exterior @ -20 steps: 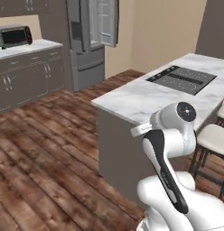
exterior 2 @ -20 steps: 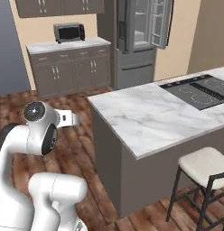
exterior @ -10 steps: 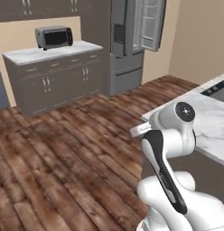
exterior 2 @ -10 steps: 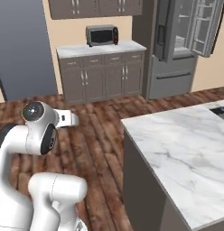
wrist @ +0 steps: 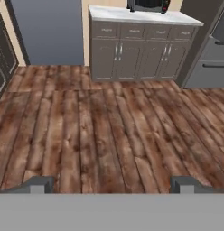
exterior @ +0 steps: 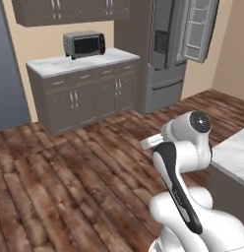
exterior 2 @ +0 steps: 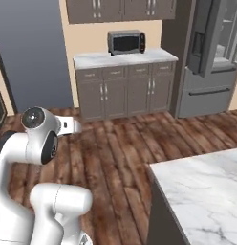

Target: Take a sugar cube from the saucer and place it inside the coffee. Then, grab milk from the fridge and place it next to the coffee on the counter to sweeten the coffee.

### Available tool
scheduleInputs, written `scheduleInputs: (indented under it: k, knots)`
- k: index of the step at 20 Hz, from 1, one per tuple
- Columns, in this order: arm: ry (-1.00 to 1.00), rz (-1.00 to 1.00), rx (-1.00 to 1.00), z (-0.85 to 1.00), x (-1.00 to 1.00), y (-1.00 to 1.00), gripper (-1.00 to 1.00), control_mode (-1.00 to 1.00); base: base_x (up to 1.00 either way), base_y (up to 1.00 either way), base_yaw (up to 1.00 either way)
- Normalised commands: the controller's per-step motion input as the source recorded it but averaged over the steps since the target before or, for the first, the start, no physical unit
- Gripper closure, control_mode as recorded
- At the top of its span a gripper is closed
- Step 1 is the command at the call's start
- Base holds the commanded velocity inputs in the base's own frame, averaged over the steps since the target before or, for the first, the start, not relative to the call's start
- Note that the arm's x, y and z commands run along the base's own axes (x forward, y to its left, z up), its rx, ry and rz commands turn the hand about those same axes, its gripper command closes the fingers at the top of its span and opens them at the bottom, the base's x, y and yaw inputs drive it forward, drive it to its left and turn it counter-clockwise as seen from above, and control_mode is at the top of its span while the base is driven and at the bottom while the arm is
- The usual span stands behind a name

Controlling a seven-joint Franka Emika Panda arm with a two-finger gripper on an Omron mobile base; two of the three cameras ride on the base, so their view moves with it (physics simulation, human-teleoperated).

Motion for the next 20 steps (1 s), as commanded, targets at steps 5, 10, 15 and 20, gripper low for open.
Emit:
scheduleInputs:
  k: [5,10,15,20]
  knots:
    - [0.00,0.00,0.00,0.00,0.00,0.00,-1.00,1.00,1.00,0.00,-0.03]
    - [0.00,0.00,0.00,0.00,0.00,0.00,-1.00,1.00,1.00,0.02,-0.13]
    - [0.00,0.00,0.00,0.00,0.00,0.00,-1.00,1.00,1.00,0.00,-0.23]
    - [0.00,0.00,0.00,0.00,0.00,0.00,-1.00,1.00,1.00,0.00,-0.34]
